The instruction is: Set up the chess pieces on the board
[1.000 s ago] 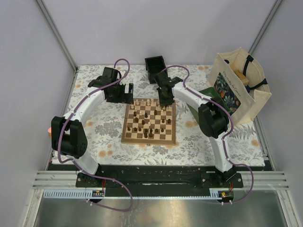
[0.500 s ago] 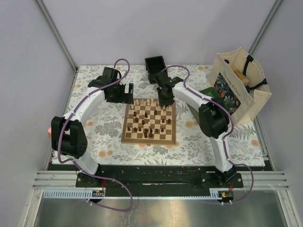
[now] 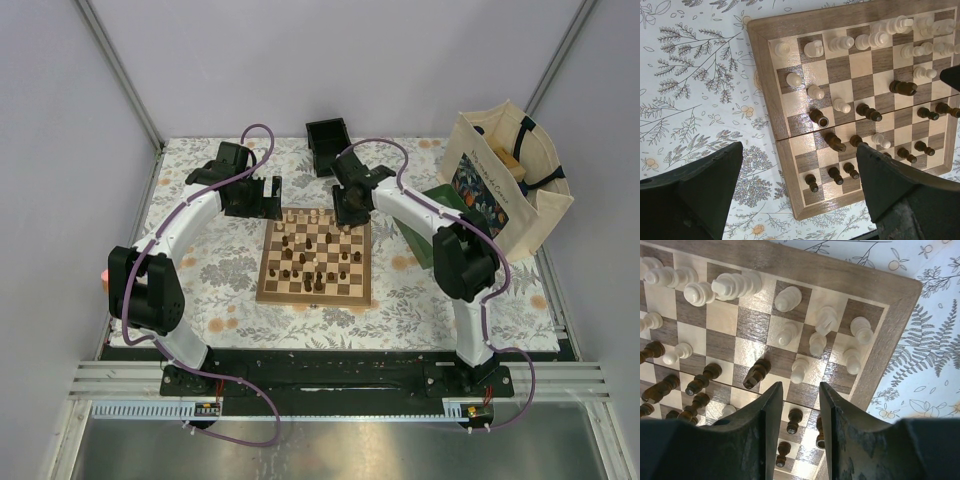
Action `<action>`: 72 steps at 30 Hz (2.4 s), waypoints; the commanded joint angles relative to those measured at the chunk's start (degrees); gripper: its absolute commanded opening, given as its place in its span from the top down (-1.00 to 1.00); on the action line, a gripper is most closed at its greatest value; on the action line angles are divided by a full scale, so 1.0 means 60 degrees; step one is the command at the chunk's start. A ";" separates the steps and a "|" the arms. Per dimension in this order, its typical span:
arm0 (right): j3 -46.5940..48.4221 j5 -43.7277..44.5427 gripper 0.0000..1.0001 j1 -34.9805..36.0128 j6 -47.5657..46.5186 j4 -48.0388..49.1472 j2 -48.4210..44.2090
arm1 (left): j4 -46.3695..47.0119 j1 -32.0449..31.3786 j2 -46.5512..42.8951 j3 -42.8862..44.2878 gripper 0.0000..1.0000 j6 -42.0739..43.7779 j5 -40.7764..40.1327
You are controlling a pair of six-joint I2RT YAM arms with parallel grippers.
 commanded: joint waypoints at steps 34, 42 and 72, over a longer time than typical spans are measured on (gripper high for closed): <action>0.1655 0.0126 0.60 0.0490 -0.0151 -0.0505 -0.0023 | 0.0350 0.0041 -0.0504 -0.0034 -0.98 0.0068 -0.0132; 0.3267 -0.0006 0.59 0.0768 -0.0209 -0.1032 0.1118 | 0.0320 0.0055 -0.0563 -0.0019 -0.98 0.0097 -0.0205; 0.4528 0.0463 0.55 0.0959 -0.0400 -0.1677 0.2922 | 0.0291 0.0040 -0.0607 -0.0078 -0.98 0.0141 -0.0337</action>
